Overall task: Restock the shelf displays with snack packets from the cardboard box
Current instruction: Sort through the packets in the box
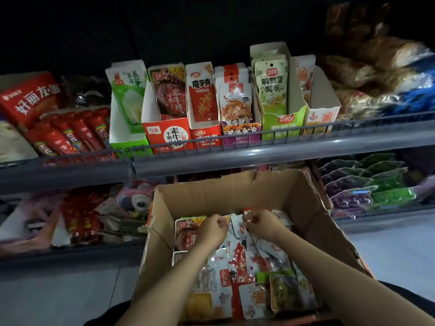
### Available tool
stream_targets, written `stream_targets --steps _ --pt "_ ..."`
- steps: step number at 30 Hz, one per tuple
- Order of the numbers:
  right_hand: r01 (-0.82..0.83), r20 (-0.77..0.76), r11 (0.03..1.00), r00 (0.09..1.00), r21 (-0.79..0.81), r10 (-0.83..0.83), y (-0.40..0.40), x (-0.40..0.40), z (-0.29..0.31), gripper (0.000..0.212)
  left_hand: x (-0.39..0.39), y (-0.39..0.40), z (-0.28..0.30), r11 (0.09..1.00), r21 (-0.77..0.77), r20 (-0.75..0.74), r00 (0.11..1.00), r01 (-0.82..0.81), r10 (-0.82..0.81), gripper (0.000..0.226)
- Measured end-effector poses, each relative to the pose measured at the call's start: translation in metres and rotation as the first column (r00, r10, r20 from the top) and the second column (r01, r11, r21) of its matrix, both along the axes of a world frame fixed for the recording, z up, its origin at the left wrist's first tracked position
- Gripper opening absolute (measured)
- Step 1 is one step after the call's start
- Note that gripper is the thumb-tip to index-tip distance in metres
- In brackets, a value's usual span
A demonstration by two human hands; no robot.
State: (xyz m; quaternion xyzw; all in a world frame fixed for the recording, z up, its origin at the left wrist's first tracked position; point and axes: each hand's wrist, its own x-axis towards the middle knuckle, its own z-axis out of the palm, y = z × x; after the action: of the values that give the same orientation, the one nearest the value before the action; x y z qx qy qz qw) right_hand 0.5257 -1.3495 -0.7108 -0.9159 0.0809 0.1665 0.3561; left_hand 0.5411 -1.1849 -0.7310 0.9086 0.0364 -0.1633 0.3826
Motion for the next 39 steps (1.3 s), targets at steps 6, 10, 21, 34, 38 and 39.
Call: stream_targets --steps 6,10,21,34,38,39 --pt "-0.064 -0.099 0.997 0.993 0.044 0.068 -0.001 0.005 -0.023 0.030 0.010 -0.002 -0.022 0.992 0.127 -0.031 0.999 0.021 -0.017 0.033" --pt "-0.062 -0.105 0.998 0.992 0.028 0.064 0.000 0.011 -0.037 0.035 0.014 -0.001 -0.031 0.996 0.083 -0.039 0.999 -0.017 0.020 0.029" --pt "0.183 -0.093 0.964 0.981 0.190 -0.168 -0.002 0.014 -0.057 0.026 0.028 -0.032 -0.042 0.961 -0.083 -0.197 0.950 -0.264 0.244 0.033" --pt "0.206 0.064 0.929 0.969 0.308 -0.237 0.004 0.001 -0.020 0.039 0.016 -0.022 0.009 0.773 -0.404 -0.320 0.867 -0.489 0.382 0.009" --pt "0.204 0.114 0.934 0.963 0.294 -0.246 0.005 -0.008 0.000 0.042 0.004 -0.004 0.048 0.771 -0.483 -0.264 0.909 -0.414 0.323 0.005" --pt "0.196 0.131 0.934 0.961 0.300 -0.244 0.005 -0.011 0.005 0.042 0.002 0.001 0.057 0.779 -0.493 -0.250 0.920 -0.388 0.300 0.005"
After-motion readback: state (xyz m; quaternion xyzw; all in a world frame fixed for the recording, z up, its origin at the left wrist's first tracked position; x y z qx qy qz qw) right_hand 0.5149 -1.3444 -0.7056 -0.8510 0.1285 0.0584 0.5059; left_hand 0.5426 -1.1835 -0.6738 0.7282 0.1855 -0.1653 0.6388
